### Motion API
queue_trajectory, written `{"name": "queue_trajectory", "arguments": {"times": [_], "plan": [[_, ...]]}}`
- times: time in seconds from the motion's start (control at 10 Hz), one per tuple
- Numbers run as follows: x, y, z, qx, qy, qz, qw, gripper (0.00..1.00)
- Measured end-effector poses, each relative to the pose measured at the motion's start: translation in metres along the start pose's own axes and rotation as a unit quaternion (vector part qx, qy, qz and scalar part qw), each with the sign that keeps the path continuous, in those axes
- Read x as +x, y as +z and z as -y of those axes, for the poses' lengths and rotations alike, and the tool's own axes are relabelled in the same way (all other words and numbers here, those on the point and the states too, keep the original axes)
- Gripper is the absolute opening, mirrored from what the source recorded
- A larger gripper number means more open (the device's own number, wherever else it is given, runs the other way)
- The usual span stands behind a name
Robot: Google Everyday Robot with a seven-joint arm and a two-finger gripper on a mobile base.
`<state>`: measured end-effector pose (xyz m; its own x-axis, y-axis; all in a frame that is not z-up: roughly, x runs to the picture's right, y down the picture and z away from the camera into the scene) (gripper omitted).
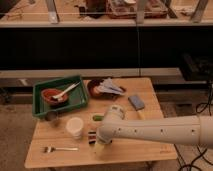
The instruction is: Place eraser in paper cup
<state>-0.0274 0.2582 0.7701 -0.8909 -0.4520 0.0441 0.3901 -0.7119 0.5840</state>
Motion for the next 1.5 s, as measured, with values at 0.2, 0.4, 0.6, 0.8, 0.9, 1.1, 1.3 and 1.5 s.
{"name": "queue_trajectory", "arguments": {"times": [0.2, 0.4, 0.6, 0.8, 0.9, 1.1, 1.3, 1.5], "plan": [[-0.003, 0.008, -0.002, 0.005, 0.004, 0.004, 1.0000, 0.79], [-0.005, 0.014, -0.004, 0.009, 0.003, 0.008, 0.9999, 0.61], [-0.011, 0.021, -0.002, 0.019, 0.009, 0.016, 0.9997, 0.39], [-0.012, 0.023, 0.001, 0.025, 0.013, 0.021, 0.9994, 0.20], [-0.013, 0.018, 0.002, 0.025, 0.023, 0.023, 0.9991, 0.08], [-0.008, -0.002, 0.004, 0.023, 0.029, 0.015, 0.9992, 0.00], [0.004, -0.046, 0.005, 0.016, 0.026, 0.009, 0.9995, 0.00], [0.020, -0.089, 0.000, 0.007, 0.025, 0.004, 0.9997, 0.00]]}}
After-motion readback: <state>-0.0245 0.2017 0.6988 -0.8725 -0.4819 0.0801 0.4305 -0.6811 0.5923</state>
